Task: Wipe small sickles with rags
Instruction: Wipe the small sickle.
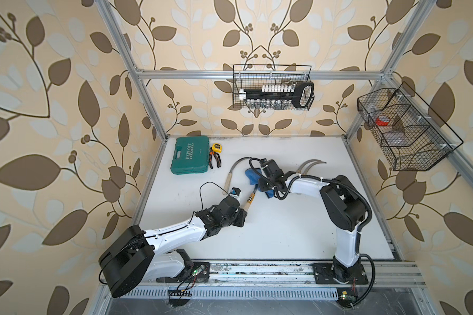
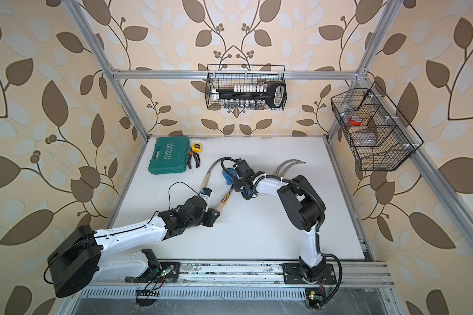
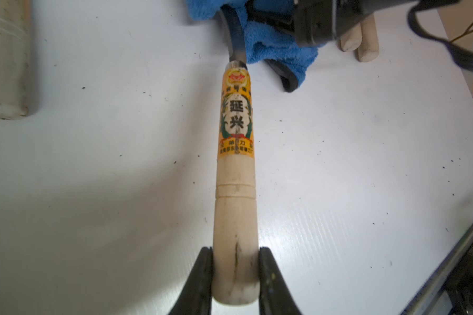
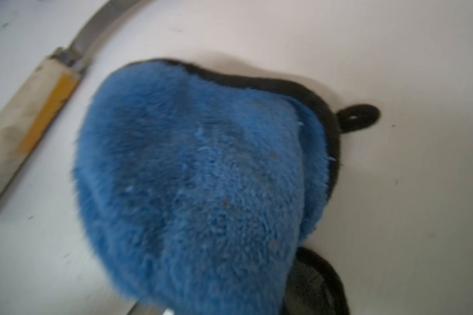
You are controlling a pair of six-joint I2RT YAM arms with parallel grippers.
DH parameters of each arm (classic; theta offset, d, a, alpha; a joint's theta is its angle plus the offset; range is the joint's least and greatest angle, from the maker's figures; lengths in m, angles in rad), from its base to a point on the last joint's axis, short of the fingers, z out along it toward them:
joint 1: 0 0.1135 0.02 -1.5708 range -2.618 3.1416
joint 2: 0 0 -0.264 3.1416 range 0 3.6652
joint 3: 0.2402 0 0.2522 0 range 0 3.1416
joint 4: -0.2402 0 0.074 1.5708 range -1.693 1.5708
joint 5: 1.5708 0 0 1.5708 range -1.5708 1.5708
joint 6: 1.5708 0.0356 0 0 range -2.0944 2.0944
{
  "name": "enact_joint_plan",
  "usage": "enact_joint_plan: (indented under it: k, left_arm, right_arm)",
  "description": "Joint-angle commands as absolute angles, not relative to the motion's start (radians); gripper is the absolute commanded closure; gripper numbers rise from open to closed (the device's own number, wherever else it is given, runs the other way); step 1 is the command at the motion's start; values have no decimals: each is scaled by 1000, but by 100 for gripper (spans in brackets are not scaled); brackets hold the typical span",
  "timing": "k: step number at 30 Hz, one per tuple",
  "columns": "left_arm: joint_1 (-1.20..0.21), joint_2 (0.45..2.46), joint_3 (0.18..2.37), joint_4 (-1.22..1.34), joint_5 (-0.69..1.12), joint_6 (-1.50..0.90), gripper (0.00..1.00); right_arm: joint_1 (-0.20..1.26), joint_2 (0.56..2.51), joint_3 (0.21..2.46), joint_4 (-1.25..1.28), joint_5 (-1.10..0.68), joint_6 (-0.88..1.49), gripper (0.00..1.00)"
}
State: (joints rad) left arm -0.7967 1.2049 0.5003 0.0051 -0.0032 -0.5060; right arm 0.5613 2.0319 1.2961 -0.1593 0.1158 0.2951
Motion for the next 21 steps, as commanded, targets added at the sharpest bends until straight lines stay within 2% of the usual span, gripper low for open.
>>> enact_joint_plan:
  k: [1, 9, 21]
  left_arm:
    - [-796, 1212, 524, 60, 41, -500, 100]
    - [-796, 1232, 545, 57, 44, -493, 100]
    - [-785, 1252, 542, 63, 26, -508, 100]
  right_arm:
    - [540, 2118, 1391, -218, 92, 266, 100]
    - [551, 2174, 1478, -249, 62, 230, 100]
    - [728, 1894, 1161, -161, 169, 267, 100]
